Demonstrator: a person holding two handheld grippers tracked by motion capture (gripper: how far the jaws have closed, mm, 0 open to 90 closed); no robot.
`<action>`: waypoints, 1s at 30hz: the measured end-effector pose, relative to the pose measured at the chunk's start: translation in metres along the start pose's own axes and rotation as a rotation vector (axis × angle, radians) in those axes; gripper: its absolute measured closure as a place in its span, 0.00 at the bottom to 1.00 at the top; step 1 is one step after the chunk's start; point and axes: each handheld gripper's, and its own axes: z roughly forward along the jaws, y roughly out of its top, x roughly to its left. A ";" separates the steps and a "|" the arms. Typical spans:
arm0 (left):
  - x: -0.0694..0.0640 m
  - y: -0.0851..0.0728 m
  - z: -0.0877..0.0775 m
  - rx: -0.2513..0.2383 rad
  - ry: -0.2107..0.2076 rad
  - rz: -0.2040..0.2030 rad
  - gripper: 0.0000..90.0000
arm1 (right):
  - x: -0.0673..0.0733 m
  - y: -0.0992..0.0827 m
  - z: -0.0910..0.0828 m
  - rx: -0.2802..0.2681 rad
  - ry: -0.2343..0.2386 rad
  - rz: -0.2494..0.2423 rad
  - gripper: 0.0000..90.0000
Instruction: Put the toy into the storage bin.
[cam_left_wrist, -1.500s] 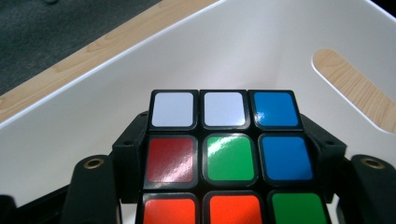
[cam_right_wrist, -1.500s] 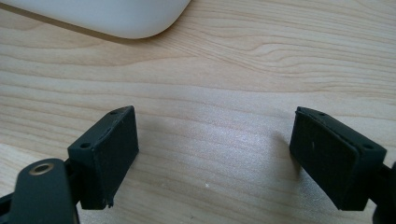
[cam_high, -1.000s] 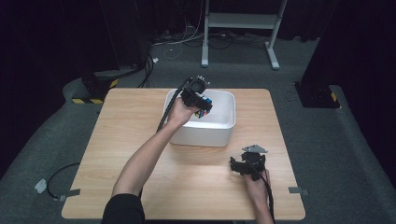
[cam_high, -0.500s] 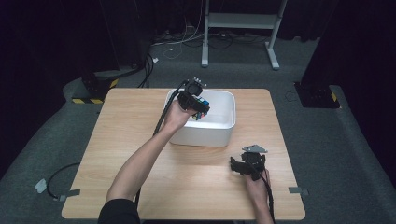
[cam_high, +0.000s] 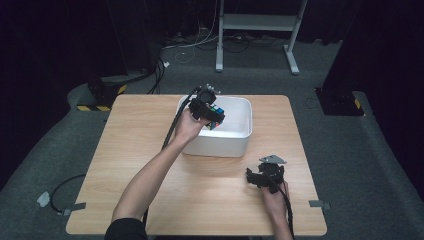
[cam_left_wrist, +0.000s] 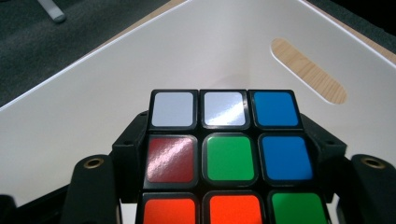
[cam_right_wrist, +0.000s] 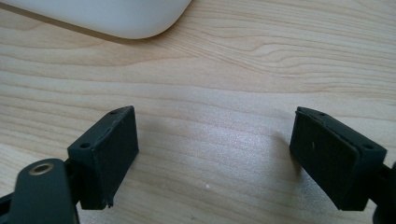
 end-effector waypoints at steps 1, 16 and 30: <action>0.000 0.000 0.000 0.000 0.000 0.000 0.37 | 0.000 0.000 0.000 0.000 0.000 0.000 0.17; 0.000 -0.011 -0.004 -0.018 -0.027 -0.025 0.37 | 0.000 0.000 0.000 0.001 0.000 0.000 0.17; -0.010 -0.014 -0.006 -0.036 -0.044 0.007 0.37 | 0.000 0.000 0.000 0.001 -0.001 0.000 0.17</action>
